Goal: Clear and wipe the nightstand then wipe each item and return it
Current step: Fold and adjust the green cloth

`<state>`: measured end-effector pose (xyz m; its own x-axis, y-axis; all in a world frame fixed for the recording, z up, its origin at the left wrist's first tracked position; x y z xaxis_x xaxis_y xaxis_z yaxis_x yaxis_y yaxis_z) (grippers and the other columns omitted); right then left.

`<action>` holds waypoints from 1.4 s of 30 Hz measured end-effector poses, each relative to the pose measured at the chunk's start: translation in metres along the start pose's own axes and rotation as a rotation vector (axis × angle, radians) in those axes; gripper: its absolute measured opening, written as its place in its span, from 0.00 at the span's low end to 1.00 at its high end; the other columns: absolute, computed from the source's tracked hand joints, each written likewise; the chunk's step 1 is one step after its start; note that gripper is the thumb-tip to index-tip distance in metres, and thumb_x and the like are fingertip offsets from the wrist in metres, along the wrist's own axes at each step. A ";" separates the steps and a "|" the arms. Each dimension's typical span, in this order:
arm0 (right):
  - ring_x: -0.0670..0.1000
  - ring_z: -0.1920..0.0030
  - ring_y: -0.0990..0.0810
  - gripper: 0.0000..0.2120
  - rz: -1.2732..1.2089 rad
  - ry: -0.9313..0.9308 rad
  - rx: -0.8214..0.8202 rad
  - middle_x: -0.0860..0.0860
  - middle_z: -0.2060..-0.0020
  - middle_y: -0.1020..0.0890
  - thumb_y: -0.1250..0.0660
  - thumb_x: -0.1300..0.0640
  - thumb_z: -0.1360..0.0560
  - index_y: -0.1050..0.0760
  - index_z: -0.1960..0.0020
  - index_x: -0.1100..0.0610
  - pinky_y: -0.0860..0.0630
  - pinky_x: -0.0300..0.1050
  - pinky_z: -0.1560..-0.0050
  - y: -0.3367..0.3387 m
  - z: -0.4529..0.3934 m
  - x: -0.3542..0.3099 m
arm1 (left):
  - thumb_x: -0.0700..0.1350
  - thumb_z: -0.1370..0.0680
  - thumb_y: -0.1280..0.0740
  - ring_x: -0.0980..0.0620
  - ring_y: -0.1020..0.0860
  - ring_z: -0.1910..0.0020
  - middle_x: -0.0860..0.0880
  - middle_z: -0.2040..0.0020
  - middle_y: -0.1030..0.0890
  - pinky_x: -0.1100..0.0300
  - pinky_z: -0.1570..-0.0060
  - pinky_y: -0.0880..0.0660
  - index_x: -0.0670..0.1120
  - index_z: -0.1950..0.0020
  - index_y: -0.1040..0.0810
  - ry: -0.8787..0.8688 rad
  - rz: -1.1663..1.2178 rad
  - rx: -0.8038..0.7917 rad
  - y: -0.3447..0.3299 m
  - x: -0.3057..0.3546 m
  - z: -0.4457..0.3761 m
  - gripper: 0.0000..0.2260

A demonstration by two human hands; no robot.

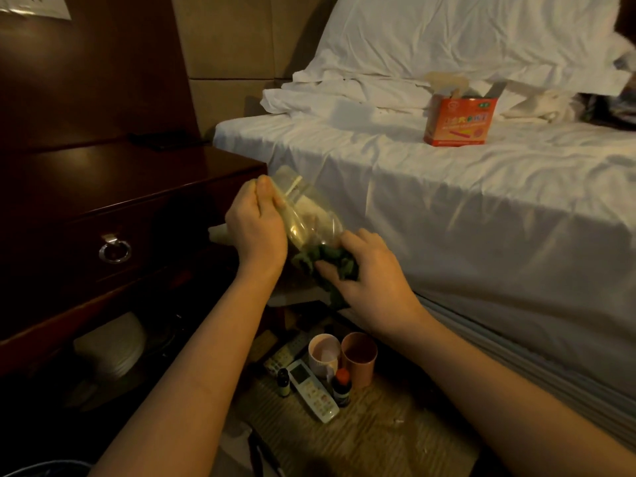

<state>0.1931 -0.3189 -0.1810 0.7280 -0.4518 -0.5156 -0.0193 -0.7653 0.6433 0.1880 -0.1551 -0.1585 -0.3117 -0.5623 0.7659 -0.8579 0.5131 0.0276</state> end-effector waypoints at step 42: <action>0.49 0.50 0.25 0.10 -0.627 -0.486 0.319 0.54 0.48 0.27 0.40 0.59 0.22 0.39 0.45 0.49 0.23 0.51 0.49 0.037 -0.005 0.015 | 0.46 0.19 0.40 0.45 0.18 0.51 0.44 0.53 0.16 0.48 0.47 0.23 0.49 0.52 0.18 0.271 0.177 -0.763 -0.026 -0.001 0.031 0.11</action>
<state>0.2065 -0.3512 -0.1621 0.2956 0.0074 -0.9553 0.0434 -0.9990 0.0057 0.1981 -0.1884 -0.1799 -0.2228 -0.3061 0.9256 -0.2624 0.9332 0.2454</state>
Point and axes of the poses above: each hand's wrist, its own z-axis away from the middle knuckle, its own y-axis out of the back of the hand, x = y × z, the point moved 5 cm from there along -z, towards the middle knuckle
